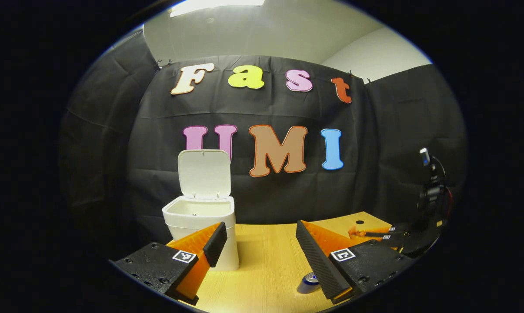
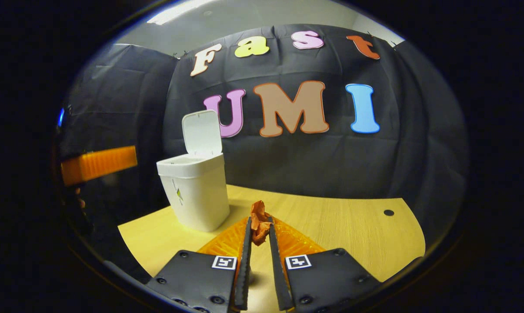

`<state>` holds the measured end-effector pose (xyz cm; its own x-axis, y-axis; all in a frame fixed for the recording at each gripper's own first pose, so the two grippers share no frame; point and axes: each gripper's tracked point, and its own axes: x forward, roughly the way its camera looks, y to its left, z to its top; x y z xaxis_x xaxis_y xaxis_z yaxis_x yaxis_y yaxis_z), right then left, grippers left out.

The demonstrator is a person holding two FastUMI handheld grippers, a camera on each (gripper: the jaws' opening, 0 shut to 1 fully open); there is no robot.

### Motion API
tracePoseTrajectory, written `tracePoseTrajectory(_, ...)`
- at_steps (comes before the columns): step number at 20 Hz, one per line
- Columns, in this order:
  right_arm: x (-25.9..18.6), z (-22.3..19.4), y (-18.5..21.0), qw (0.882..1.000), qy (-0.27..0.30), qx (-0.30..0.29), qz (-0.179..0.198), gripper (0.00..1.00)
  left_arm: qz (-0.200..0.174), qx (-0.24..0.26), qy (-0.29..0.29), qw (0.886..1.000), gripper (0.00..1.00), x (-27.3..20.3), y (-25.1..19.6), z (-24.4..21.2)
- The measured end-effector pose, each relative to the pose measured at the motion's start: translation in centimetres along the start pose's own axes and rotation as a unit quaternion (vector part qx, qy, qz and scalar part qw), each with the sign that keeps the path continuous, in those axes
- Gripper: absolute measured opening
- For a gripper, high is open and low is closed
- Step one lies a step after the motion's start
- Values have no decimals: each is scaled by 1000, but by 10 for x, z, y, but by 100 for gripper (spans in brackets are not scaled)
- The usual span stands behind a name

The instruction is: Press the lid of the desktop garbage bin to open it, pick up the crumpled paper on the desktop and throw it into the bin, then pick up the pop can on the desktop and drop it into the bin, and finally close the garbage bin lid.

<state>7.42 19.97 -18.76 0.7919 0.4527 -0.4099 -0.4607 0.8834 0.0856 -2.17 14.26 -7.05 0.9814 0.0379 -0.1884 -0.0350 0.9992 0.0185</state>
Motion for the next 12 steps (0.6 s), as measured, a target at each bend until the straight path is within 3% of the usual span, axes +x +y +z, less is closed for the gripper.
tracePoseTrajectory(12,56,125,76,993,-90,-36,68,26,19,-19,11,1000,96,-6,38,-17)
